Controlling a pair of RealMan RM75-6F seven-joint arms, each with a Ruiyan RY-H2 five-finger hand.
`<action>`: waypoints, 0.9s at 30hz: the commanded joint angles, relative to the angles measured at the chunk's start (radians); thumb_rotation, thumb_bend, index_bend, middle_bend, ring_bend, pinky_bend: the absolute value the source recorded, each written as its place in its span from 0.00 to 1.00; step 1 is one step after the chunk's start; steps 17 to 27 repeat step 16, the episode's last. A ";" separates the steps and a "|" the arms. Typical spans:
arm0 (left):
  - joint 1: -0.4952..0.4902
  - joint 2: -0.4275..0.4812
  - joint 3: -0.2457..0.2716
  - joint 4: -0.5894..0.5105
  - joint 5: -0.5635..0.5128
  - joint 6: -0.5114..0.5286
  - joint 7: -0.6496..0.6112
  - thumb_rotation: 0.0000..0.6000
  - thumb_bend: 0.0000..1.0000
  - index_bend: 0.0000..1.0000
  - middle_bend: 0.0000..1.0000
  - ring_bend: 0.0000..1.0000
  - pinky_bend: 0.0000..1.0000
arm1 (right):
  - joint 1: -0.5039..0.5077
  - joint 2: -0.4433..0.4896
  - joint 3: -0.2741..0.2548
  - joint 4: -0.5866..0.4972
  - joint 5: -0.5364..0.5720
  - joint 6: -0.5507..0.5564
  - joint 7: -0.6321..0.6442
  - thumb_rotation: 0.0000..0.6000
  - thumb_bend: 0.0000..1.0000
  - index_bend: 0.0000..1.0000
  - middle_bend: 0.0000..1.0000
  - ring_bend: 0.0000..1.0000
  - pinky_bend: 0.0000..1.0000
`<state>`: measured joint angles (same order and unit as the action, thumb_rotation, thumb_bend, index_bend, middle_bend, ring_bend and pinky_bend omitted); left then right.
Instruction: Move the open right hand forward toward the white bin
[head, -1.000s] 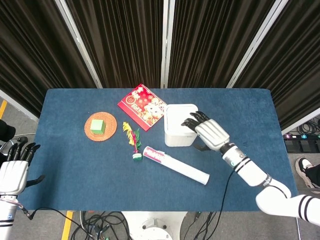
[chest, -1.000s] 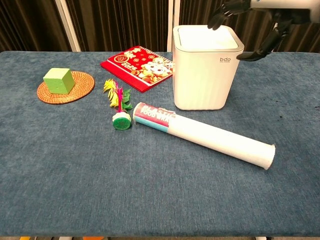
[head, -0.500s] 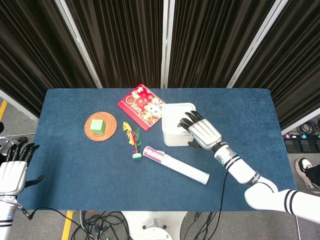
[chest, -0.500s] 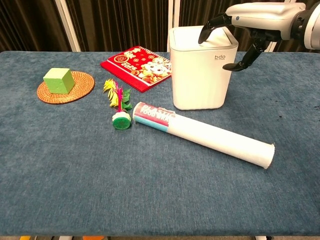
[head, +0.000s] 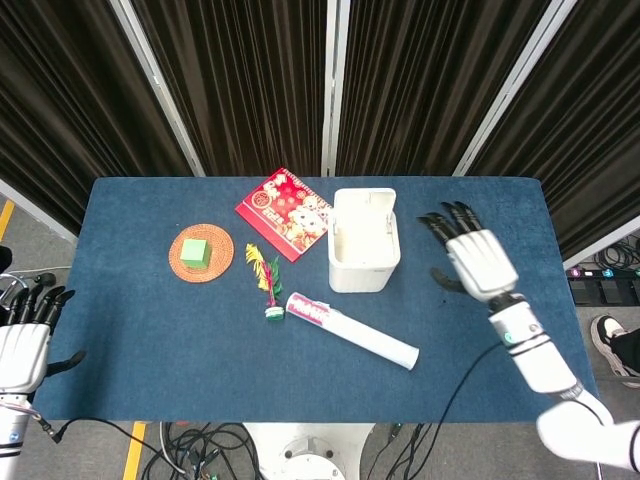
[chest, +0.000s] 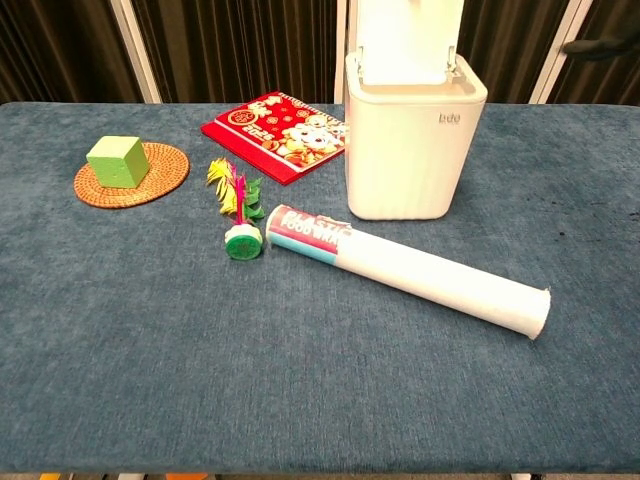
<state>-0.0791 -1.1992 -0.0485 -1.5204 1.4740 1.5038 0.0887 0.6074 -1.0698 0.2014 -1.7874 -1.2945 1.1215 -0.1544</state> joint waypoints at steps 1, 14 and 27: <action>0.000 0.000 0.000 -0.002 0.003 0.001 0.001 1.00 0.00 0.15 0.11 0.02 0.02 | -0.117 0.063 -0.068 -0.036 -0.060 0.103 0.046 1.00 0.22 0.10 0.11 0.00 0.00; -0.002 0.002 0.003 -0.028 0.019 0.008 0.031 1.00 0.00 0.15 0.11 0.02 0.02 | -0.426 -0.004 -0.243 0.076 -0.257 0.424 0.225 1.00 0.22 0.03 0.06 0.00 0.00; -0.003 0.004 0.003 -0.033 0.018 0.006 0.036 1.00 0.00 0.15 0.11 0.02 0.02 | -0.443 -0.007 -0.243 0.083 -0.264 0.442 0.243 1.00 0.22 0.03 0.06 0.00 0.00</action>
